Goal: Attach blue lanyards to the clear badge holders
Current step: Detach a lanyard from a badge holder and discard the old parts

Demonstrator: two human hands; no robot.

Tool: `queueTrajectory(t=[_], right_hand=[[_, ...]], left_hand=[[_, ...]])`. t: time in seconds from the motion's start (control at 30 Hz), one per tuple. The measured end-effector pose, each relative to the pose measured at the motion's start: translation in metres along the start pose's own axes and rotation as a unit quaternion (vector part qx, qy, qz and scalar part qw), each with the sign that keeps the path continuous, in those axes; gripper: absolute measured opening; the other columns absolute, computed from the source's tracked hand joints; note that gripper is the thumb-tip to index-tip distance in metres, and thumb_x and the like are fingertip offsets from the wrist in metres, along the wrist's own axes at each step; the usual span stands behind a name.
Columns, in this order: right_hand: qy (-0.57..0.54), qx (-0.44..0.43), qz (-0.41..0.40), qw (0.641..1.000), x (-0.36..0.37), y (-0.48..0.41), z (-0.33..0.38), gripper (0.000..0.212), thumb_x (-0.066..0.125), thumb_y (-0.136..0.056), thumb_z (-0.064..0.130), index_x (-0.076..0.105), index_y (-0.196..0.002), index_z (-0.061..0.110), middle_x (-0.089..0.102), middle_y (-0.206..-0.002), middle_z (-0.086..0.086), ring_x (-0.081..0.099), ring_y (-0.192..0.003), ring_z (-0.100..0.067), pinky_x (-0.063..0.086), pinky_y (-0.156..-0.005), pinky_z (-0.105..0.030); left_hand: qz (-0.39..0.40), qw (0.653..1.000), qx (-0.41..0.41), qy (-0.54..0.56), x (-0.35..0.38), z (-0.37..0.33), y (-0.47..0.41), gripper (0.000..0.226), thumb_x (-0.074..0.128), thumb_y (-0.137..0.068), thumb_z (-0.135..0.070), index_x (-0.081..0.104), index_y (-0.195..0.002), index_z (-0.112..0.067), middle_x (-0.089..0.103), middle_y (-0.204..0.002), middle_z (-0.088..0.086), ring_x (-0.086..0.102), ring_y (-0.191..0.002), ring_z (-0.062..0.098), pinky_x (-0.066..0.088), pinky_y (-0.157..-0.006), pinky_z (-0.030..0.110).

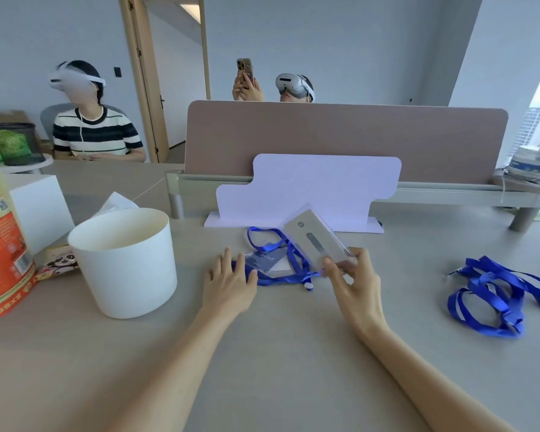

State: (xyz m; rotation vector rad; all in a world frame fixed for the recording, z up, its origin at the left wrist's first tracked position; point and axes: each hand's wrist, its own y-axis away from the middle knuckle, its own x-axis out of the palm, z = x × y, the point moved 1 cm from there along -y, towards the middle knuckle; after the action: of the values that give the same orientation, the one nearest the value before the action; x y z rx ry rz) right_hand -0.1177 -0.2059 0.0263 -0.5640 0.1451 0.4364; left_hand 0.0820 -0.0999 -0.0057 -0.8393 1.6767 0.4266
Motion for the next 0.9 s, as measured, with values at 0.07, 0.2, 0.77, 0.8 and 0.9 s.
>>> queueTrajectory(t=[0.07, 0.2, 0.77, 0.8, 0.9], right_hand=[[0.039, -0.032, 0.043, 0.998, -0.008, 0.017, 0.003, 0.029, 0.063, -0.092, 0.026, 0.039, -0.095, 0.040, 0.066, -0.073, 0.015, 0.056, -0.070, -0.010, 0.040, -0.065, -0.012], [0.042, -0.060, 0.086, 0.994, -0.011, 0.036, 0.009, 0.033, 0.067, -0.089, 0.024, 0.041, -0.097, 0.043, 0.060, -0.071, 0.005, 0.045, -0.059, -0.018, 0.037, -0.057, -0.018], [0.196, -0.006, 0.166, 0.967, -0.020, 0.017, -0.019, 0.040, 0.062, -0.088, 0.048, 0.051, -0.121, 0.029, 0.056, -0.064, 0.010, 0.052, -0.062, -0.009, 0.044, -0.063, -0.021], [0.201, 0.002, 0.163, 0.966, -0.019, 0.013, -0.021, 0.042, 0.060, -0.089, 0.048, 0.048, -0.125, 0.029, 0.057, -0.065, 0.009, 0.053, -0.063, -0.009, 0.045, -0.064, -0.024], [0.244, 0.003, 0.166, 0.955, -0.020, 0.007, -0.025, 0.036, 0.055, -0.093, 0.039, 0.052, -0.126, 0.026, 0.062, -0.079, 0.010, 0.058, -0.080, -0.015, 0.048, -0.078, -0.032]], left_hand=[[-0.002, 0.986, 0.033, 0.163, -0.009, -0.002, 0.010, 0.053, 0.031, -0.100, -0.030, 0.019, -0.151, -0.020, 0.006, -0.161, 0.001, 0.009, -0.145, 0.016, 0.017, -0.114, 0.030], [0.087, 0.846, 0.067, 0.522, -0.038, -0.003, 0.050, 0.039, 0.035, -0.099, -0.012, 0.053, -0.121, -0.039, 0.051, -0.137, -0.017, 0.040, -0.127, -0.004, 0.029, -0.096, 0.015], [0.186, 0.893, 0.118, 0.392, -0.021, -0.004, 0.048, 0.018, 0.056, -0.092, -0.031, 0.066, -0.107, -0.029, 0.071, -0.103, -0.017, 0.064, -0.100, 0.003, 0.047, -0.092, 0.024], [0.168, 0.905, 0.100, 0.378, -0.018, -0.004, 0.042, 0.022, 0.056, -0.087, -0.040, 0.066, -0.104, -0.029, 0.072, -0.103, -0.012, 0.065, -0.101, 0.009, 0.047, -0.094, 0.031], [0.092, 0.917, 0.032, 0.387, -0.016, -0.010, 0.027, 0.025, 0.054, -0.083, -0.045, 0.063, -0.094, -0.025, 0.070, -0.094, -0.007, 0.064, -0.093, 0.017, 0.045, -0.084, 0.033]])
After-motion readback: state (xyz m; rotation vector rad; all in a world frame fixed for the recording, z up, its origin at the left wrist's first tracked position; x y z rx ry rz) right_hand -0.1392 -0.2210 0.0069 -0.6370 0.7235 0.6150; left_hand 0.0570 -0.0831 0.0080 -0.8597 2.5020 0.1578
